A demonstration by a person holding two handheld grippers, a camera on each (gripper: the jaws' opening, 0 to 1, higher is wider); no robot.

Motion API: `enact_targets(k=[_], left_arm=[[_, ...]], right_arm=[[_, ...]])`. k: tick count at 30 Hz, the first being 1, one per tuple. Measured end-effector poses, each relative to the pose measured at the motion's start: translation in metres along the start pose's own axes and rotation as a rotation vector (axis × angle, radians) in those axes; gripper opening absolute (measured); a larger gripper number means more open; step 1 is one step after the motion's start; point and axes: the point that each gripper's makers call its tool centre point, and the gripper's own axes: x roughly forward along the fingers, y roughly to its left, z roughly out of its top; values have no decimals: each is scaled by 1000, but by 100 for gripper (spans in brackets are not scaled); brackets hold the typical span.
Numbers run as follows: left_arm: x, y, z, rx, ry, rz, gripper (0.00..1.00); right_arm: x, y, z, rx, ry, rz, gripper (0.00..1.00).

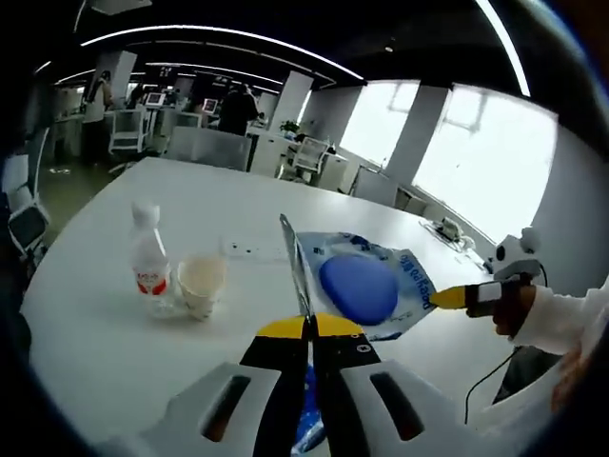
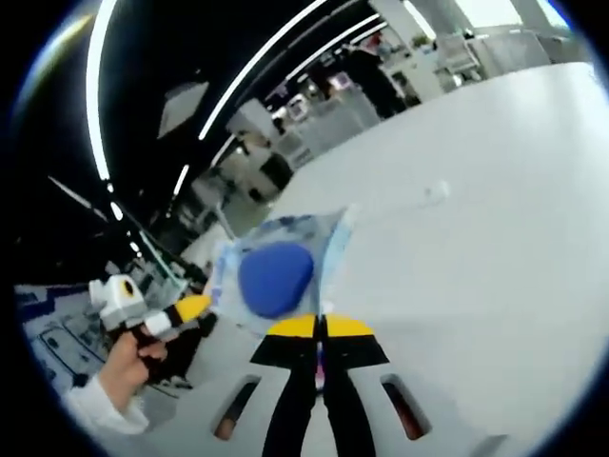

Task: Arrange the tabletop items into an orderly group along one side of the table until the central work area is clear of visible clutter.

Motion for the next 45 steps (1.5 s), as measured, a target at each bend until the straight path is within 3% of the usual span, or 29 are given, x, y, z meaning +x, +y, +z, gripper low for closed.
enact_targets(k=[14,18,25,30,32,45], left_arm=[[30,5,-2,56,36,9,0],[46,16,-8,57,69,21,0],[70,41,-23,157,171,67,0],[86,56,-34,185,204,85,0],[91,64,-43,207,244,98,0],[124,90,-63,222,299,150,0]], right_arm=[[12,-22,10,-31,13,-37,0],[25,-31,13,-38,30,-53,0],[57,-47,9,-75,98,-75,0],[78,-62,-4,-63,149,-92,0],[83,-65,-7,-58,156,-91,0],[121,-97,-13,-92,227,-143,0]])
